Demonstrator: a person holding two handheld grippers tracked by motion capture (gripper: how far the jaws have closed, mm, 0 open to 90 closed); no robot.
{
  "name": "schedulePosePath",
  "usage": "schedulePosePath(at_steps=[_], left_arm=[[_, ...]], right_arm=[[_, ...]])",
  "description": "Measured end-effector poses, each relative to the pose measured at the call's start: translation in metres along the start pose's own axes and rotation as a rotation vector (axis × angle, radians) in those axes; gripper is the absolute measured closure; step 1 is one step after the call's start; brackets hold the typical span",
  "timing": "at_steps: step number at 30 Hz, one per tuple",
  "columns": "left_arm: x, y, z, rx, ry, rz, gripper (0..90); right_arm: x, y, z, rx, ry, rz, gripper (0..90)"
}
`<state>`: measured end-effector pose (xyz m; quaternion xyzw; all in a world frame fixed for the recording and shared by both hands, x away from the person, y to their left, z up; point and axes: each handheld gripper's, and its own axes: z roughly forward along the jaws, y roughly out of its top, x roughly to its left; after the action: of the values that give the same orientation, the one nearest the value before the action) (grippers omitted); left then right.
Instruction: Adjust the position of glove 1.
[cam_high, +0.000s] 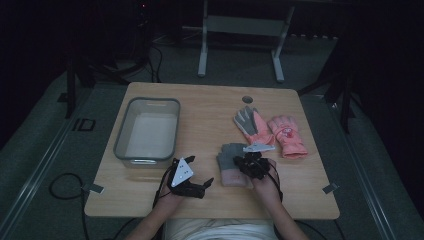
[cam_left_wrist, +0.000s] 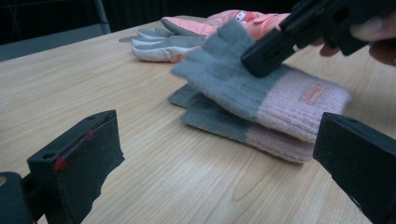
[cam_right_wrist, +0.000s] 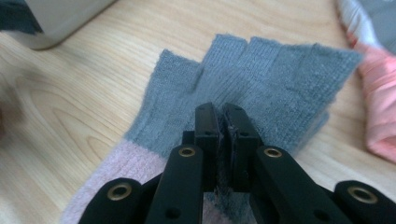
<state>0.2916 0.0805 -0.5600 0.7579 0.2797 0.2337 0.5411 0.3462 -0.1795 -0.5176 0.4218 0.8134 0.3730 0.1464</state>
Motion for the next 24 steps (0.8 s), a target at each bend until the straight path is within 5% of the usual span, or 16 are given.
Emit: schedulePosePath(at_steps=[11,17,24], left_arm=[[0.0,0.0,0.001,0.002,0.034,-0.021,0.6],[0.003,0.001,0.002,0.021,-0.001,-0.024,1.0],[0.0,0.005,0.002,0.041,0.003,-0.031,5.8]], right_arm=[[-0.003,-0.009,0.018,0.04,0.001,0.006,82.6],[-0.004,-0.012,0.02,0.039,-0.001,-0.003,76.2],[-0.013,-0.008,0.001,-0.043,0.026,-0.041,63.0]])
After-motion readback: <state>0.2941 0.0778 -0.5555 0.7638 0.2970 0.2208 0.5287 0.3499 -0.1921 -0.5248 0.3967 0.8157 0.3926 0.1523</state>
